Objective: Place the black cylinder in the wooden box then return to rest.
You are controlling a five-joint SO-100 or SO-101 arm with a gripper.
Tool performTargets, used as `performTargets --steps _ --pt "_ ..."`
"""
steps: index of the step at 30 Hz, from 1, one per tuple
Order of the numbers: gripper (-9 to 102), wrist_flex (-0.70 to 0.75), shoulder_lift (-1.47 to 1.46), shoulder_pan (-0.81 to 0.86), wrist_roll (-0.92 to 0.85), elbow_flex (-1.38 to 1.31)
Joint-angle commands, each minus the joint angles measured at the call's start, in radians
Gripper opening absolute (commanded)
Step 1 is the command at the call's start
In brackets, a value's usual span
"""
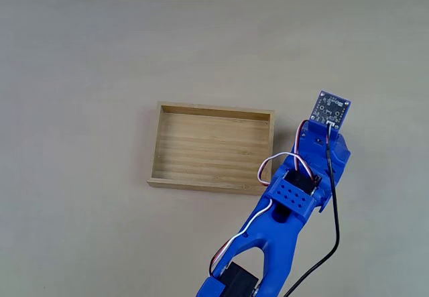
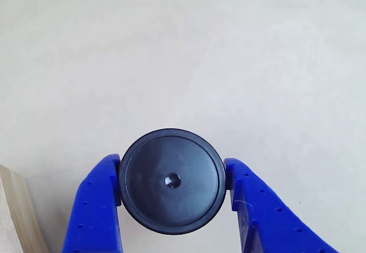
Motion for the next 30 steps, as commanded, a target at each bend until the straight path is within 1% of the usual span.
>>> performTargets --steps 1,13,20,24,30 --pt "22 -0.037 -0.032 -0.003 0.006 -0.120" --pt "18 -0.029 -0.087 -0.005 0.002 -0.098" --pt "18 0.160 -0.291 -0.021 -0.061 -0.092" --pt "18 0.172 -0.428 -0.051 -0.110 -0.023" --pt "19 0.172 -0.687 -0.121 -0.115 0.202"
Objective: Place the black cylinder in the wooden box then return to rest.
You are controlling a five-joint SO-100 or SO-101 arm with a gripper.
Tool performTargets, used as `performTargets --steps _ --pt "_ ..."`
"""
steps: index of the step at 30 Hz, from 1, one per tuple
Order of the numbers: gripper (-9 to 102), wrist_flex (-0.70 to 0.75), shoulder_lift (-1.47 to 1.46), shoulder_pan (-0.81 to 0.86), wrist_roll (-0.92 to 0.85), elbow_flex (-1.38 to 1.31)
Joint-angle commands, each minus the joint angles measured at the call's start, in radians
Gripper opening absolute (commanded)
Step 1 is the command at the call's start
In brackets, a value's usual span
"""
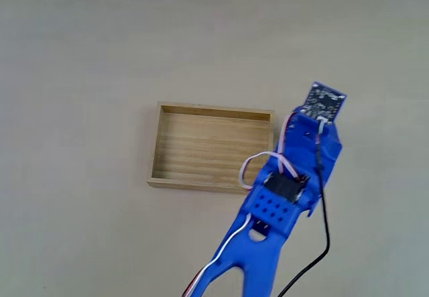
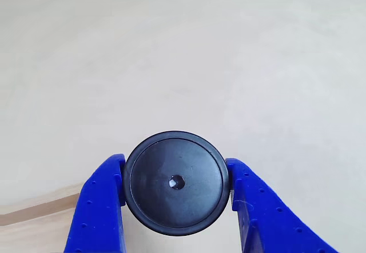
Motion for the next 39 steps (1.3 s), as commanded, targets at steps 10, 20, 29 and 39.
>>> performTargets --steps 10,20,29,39 --pt "19 -0.003 -0.600 -0.232 -0.031 0.416" --pt "18 -0.121 -0.623 -0.325 -0.031 0.612" --pt "18 -0.261 -0.420 -0.350 -0.023 0.577" --pt "18 -0.275 -0.265 -0.354 -0.021 0.471"
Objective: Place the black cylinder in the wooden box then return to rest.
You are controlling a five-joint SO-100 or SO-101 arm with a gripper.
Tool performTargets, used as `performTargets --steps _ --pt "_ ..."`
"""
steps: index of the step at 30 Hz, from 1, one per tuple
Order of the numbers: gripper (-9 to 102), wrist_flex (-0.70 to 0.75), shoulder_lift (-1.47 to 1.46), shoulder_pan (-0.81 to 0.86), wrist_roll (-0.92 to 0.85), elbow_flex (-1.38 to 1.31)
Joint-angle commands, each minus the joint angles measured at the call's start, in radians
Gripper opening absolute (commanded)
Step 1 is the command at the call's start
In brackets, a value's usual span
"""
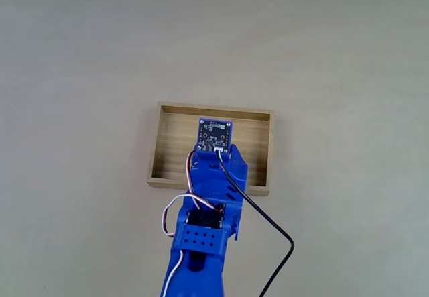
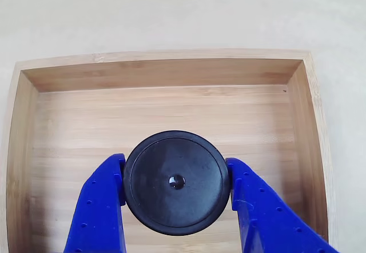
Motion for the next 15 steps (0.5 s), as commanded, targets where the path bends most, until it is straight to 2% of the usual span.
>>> performTargets --steps 1,15 --pt "18 -0.044 0.005 -0.002 0.003 -0.137" --pt "18 -0.064 0.063 -0.005 0.012 -0.164"
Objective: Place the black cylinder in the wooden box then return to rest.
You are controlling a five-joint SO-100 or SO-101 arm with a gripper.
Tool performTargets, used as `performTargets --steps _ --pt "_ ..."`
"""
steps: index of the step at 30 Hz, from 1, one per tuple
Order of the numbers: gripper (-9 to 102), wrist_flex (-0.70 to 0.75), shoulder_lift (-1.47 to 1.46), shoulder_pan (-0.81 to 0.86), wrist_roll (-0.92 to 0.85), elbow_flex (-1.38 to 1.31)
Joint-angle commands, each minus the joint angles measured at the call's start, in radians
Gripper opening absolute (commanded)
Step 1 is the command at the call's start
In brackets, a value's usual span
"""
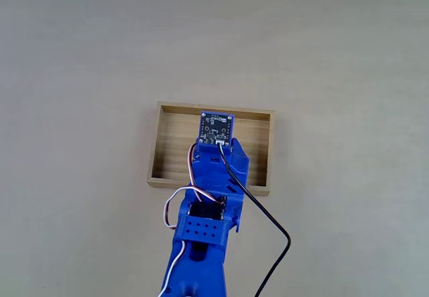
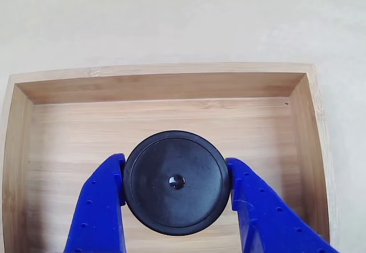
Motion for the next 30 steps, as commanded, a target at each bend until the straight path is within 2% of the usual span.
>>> performTargets --steps 1,22,30 --pt "18 -0.037 -0.012 -0.005 0.020 -0.107" --pt "19 -0.063 0.051 -0.002 0.072 -0.129" --pt "30 -0.063 0.041 0.003 0.072 -0.118"
